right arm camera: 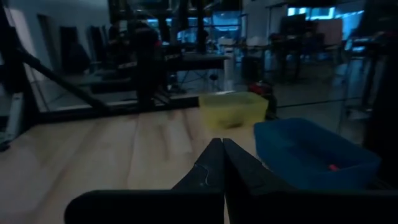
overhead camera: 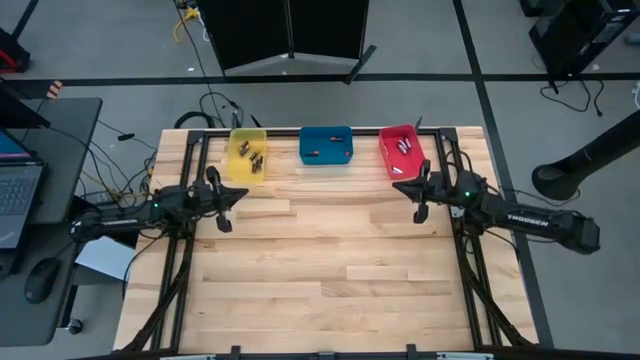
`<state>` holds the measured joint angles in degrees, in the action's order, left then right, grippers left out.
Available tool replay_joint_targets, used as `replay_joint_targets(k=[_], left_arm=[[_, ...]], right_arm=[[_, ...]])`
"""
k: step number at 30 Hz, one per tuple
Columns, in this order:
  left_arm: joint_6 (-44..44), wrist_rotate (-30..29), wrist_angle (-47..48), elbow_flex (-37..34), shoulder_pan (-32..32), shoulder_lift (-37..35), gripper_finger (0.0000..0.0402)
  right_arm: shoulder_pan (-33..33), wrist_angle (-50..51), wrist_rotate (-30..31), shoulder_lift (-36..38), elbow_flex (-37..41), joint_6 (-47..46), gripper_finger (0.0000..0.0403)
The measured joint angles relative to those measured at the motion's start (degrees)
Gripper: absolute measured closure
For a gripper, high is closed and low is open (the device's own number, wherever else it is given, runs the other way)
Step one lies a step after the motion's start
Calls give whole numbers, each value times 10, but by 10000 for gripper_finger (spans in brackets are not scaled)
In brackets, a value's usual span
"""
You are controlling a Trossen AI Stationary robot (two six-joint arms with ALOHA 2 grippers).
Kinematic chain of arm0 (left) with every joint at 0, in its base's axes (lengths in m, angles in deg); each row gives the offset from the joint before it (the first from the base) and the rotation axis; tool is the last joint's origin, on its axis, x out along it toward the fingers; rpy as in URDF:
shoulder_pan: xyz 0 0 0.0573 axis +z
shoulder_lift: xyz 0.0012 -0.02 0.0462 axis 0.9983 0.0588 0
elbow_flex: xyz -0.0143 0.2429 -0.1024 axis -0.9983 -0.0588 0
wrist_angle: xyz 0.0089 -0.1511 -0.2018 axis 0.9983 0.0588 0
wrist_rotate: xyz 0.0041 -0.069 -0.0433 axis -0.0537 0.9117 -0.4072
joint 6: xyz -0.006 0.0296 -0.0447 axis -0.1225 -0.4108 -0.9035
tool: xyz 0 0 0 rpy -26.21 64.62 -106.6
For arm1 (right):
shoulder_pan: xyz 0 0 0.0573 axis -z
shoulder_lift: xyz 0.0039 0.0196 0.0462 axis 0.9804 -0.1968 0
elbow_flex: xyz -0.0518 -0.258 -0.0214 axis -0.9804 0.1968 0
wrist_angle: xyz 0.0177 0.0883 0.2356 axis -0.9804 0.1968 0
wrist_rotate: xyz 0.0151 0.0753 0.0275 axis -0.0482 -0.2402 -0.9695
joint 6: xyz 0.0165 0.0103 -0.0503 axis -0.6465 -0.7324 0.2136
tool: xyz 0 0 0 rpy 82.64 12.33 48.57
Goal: Sort batteries
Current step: Return to Home Position
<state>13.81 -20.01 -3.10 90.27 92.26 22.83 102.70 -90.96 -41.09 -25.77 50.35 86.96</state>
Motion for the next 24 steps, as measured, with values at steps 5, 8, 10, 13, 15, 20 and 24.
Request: replay_joint_targets(k=[5,8,10,13,15,20,24], left_arm=[[0,-2,-1,0,0,0,387],[0,0,0,0,0,0,387],[0,3,5,0,0,0,387],[-1,3,16,0,0,0,387],[-3,3,19,0,0,0,387],[-15,5,20,0,0,0,387],[-15,-4,20,1,0,0,387]], right_arm=[[-87,5,94,2,0,17,400],[-120,16,120,13,0,39,400],[-129,21,122,35,0,43,400],[-131,66,93,87,0,47,400],[-120,127,94,131,-3,45,400],[-105,205,97,209,-11,38,400],[-105,204,128,211,0,42,400]])
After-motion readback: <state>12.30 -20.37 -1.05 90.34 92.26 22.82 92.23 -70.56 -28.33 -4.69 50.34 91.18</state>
